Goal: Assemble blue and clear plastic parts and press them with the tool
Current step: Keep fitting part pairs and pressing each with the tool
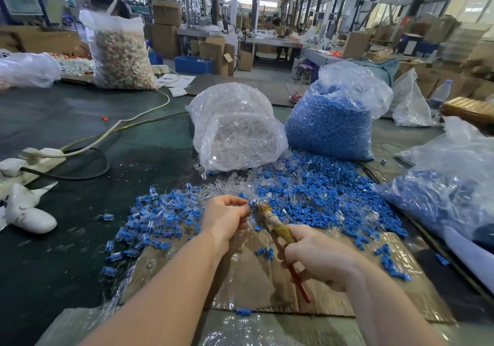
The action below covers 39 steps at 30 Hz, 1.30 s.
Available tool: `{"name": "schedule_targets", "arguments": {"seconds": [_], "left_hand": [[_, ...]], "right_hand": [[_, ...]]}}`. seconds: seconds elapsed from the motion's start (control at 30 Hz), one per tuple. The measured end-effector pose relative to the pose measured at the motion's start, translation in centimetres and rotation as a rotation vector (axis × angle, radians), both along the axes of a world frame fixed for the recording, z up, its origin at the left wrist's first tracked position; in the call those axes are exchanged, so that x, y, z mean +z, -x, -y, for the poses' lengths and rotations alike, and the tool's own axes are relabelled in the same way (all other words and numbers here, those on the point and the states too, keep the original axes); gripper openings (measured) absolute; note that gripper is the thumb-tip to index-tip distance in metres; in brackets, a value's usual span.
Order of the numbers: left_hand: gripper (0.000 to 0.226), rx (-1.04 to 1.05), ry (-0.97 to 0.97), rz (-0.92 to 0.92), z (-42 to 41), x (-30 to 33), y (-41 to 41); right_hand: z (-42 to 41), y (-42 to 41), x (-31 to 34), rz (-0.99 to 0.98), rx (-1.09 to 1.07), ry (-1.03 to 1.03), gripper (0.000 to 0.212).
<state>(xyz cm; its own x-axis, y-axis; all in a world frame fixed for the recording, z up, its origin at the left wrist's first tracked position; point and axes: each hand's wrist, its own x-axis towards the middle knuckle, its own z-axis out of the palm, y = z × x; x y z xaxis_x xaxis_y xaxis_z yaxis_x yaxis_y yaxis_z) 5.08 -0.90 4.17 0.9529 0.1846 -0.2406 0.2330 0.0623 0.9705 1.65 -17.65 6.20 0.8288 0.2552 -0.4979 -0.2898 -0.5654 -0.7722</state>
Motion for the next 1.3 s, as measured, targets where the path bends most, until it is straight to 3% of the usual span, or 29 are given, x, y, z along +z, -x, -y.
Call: {"name": "schedule_targets", "arguments": {"seconds": [0.37, 0.7, 0.9, 1.1, 1.23, 1.3], "left_hand": [[0.010, 0.003, -0.025, -0.025, 0.2, 0.0, 0.1], [0.010, 0.053, 0.011, -0.028, 0.8, -0.6, 0.0], [0.009, 0.096, -0.051, 0.012, 0.5, -0.6, 0.1], [0.016, 0.108, -0.251, 0.111, 0.2, -0.1, 0.2], [0.010, 0.147, -0.191, 0.097, -0.5, -0.1, -0.1], [0.010, 0.190, -0.222, 0.091, -1.3, -0.4, -0.3]], "right_hand": [[-0.5, 0.6, 0.3, 0.054, 0.028, 0.006, 0.023], [-1.1, 1.2, 0.6, 0.238, 0.038, 0.084, 0.031], [-1.1, 1.5, 0.1, 0.080, -0.099, -0.194, 0.023], [-2.0, 1.7, -0.8, 0.230, -0.194, -0.189, 0.040], [-1.3, 1.4, -0.9, -0.030, -0.225, -0.372, 0.034], [-1.2, 1.2, -1.1, -0.043, -0.275, -0.367, 0.035]]}}
